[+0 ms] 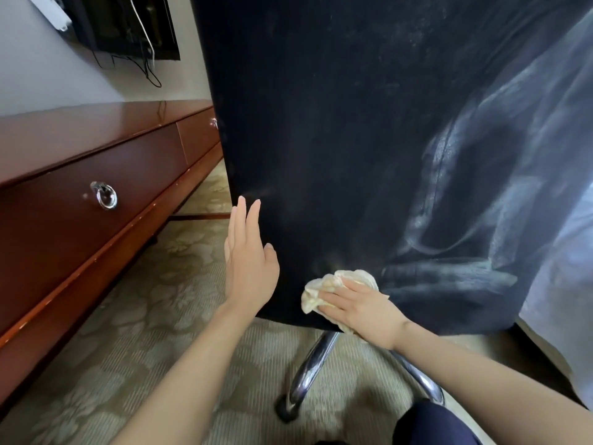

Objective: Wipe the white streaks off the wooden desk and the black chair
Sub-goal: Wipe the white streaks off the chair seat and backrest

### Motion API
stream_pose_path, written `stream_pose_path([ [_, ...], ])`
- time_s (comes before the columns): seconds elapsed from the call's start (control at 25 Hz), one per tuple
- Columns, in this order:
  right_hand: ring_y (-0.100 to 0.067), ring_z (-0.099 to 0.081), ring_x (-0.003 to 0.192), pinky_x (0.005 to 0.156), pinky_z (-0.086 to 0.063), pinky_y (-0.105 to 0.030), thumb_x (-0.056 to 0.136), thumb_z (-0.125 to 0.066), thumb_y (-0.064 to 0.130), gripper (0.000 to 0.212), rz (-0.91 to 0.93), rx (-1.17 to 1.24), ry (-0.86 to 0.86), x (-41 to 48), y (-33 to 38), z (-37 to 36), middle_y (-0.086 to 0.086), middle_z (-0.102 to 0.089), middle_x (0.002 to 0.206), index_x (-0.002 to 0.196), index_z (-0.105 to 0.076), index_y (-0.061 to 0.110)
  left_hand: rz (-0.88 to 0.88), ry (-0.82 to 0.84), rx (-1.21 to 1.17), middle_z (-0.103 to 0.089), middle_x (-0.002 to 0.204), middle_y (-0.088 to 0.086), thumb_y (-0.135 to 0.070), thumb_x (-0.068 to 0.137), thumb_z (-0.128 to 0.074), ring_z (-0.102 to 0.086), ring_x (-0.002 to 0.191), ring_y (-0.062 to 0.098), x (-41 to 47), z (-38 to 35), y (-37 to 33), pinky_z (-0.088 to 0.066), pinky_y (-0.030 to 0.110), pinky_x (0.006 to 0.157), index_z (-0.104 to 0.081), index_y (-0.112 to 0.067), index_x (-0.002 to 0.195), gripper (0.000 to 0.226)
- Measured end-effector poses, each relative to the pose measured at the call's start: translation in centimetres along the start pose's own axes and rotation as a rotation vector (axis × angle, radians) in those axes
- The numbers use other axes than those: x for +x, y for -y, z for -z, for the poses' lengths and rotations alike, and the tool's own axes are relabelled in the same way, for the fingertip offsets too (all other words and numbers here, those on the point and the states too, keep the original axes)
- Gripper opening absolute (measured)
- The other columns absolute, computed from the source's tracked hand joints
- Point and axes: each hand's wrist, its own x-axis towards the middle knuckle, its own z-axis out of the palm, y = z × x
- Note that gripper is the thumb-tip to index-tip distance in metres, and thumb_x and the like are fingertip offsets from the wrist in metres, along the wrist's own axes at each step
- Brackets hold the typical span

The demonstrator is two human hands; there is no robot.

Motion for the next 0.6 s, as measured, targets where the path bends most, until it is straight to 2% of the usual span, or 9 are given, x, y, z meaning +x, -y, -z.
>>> stream_pose_path([
  [0.12,-0.018,-0.059,0.111,0.109,-0.028,-0.037,0.057,-0.082,0.017,0.05,-0.009,0.113,0.1,-2.1,0.7,-1.3,0.004,-0.063,0.118,0.105,-0.068,0.023,0.019,0.044,-0.005,-0.006,0.16,-0.006,0.0,0.093,-0.047,-0.002,0.147,0.011,-1.7,-0.9,0.4,-0.002,0.023,0.111,-0.02,-0.022,0.15,0.067],
  [0.2,-0.019,-0.056,0.113,0.107,-0.038,-0.036,0.062,-0.076,0.012,0.048,-0.039,0.23,0.172,-3.5,1.4,-1.5,0.001,-0.061,0.123,0.109,-0.068,0.019,0.033,0.061,-0.007,-0.01,0.159,-0.007,-0.001,0.093,-0.048,-0.004,0.147,0.01,-3.4,-1.8,0.7,-0.004,0.023,0.112,-0.023,-0.022,0.149,0.065],
  [0.28,-0.011,-0.047,0.121,0.104,-0.033,-0.017,0.079,-0.061,0.003,0.045,-0.179,0.614,0.169,-5.2,2.2,-1.0,0.007,-0.052,0.129,0.122,-0.061,0.017,0.074,0.1,-0.091,-0.022,0.154,-0.01,-0.002,0.093,-0.047,-0.015,0.144,0.007,-5.8,-3.0,0.4,-0.012,0.025,0.115,-0.034,-0.023,0.145,0.058],
  [0.32,-0.001,-0.045,0.117,0.095,-0.03,-0.005,0.084,-0.054,-0.002,0.047,-0.308,0.812,0.16,-6.1,2.7,-0.6,0.017,-0.05,0.125,0.125,-0.06,0.02,0.12,0.152,-0.169,-0.032,0.148,-0.011,-0.002,0.093,-0.047,-0.025,0.14,0.006,-7.3,-3.6,0.1,-0.02,0.025,0.114,-0.042,-0.024,0.139,0.051],
  [0.36,0.008,-0.044,0.11,0.087,-0.029,0.001,0.083,-0.049,-0.007,0.053,-0.441,0.959,0.134,-6.8,3.3,-0.3,0.025,-0.048,0.118,0.124,-0.06,0.024,0.186,0.222,-0.257,-0.042,0.139,-0.013,-0.003,0.094,-0.047,-0.036,0.133,0.005,-8.9,-4.1,-0.2,-0.028,0.022,0.111,-0.05,-0.027,0.13,0.043],
  [0.4,0.009,-0.047,0.103,0.082,-0.032,0.0,0.079,-0.047,-0.013,0.06,-0.569,1.066,0.058,-7.7,3.9,-0.3,0.027,-0.051,0.111,0.12,-0.063,0.029,0.262,0.318,-0.335,-0.049,0.13,-0.014,-0.006,0.095,-0.048,-0.044,0.124,0.003,-10.6,-4.8,-0.6,-0.036,0.016,0.103,-0.054,-0.031,0.121,0.036],
  [0.48,-0.008,-0.062,0.093,0.08,-0.046,-0.015,0.075,-0.043,-0.016,0.063,-0.828,1.371,-0.115,-9.0,4.5,-0.2,0.014,-0.066,0.097,0.107,-0.07,0.031,0.39,0.525,-0.448,-0.053,0.124,-0.018,-0.017,0.096,-0.051,-0.049,0.117,-0.001,-13.2,-5.6,-1.7,-0.038,0.01,0.091,-0.053,-0.041,0.111,0.028],
  [0.52,-0.018,-0.065,0.091,0.08,-0.052,-0.027,0.078,-0.045,-0.014,0.056,-0.905,1.554,-0.199,-9.5,4.9,0.1,0.004,-0.07,0.094,0.103,-0.071,0.029,0.451,0.6,-0.524,-0.052,0.125,-0.02,-0.022,0.097,-0.051,-0.047,0.118,-0.003,-14.1,-6.0,-2.5,-0.038,0.012,0.093,-0.052,-0.044,0.111,0.026],
  [0.6,-0.023,-0.067,0.085,0.075,-0.055,-0.033,0.083,-0.05,-0.005,0.033,-0.969,1.908,-0.402,-9.8,5.9,0.9,-0.008,-0.071,0.089,0.098,-0.071,0.016,0.636,0.651,-0.779,-0.055,0.123,-0.019,-0.026,0.098,-0.048,-0.051,0.115,-0.004,-14.5,-6.8,-3.8,-0.042,0.014,0.092,-0.054,-0.04,0.113,0.021],
])
